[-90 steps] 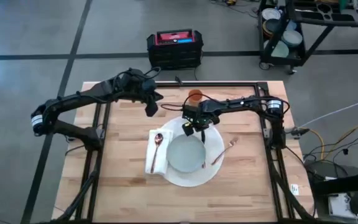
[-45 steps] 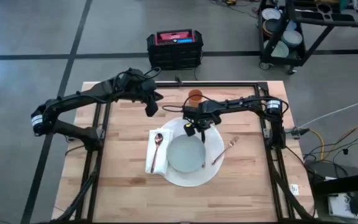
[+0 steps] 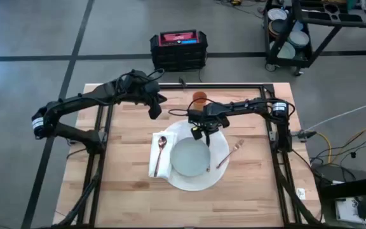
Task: Set table place
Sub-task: Adjust the gold knife on the white mat
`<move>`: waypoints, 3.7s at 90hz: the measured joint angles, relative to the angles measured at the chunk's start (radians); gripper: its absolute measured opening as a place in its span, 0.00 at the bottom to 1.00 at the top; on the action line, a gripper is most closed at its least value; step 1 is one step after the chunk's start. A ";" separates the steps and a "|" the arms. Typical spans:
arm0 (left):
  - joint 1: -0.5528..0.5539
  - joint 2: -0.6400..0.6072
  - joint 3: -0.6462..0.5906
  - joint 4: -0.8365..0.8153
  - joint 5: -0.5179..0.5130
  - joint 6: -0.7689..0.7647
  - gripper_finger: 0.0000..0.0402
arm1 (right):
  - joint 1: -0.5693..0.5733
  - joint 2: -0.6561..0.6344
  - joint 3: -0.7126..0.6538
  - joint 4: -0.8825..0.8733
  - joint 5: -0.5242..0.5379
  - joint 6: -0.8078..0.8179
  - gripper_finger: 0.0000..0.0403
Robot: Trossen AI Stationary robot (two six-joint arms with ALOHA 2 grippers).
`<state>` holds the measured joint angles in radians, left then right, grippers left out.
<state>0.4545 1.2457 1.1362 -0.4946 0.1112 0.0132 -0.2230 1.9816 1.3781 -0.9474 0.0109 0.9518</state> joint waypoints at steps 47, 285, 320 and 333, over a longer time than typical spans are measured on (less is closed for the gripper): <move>0.000 0.000 0.000 0.000 0.000 0.003 0.00 | 0.007 -0.003 0.024 0.038 -0.011 0.024 0.00; 0.000 0.000 0.000 0.000 0.000 0.004 0.00 | 0.035 0.050 0.044 -0.026 -0.071 -0.007 0.00; 0.000 0.000 0.000 -0.001 0.000 0.004 0.00 | 0.048 -0.003 0.141 -0.071 -0.020 -0.013 0.00; 0.000 0.000 -0.004 -0.016 -0.051 -0.006 0.00 | 0.115 -0.056 0.127 -0.217 0.057 0.045 0.00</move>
<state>0.4541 1.2461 1.1320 -0.5107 0.0603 0.0072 -0.1080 1.9252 1.5048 -1.1643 0.0683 0.9971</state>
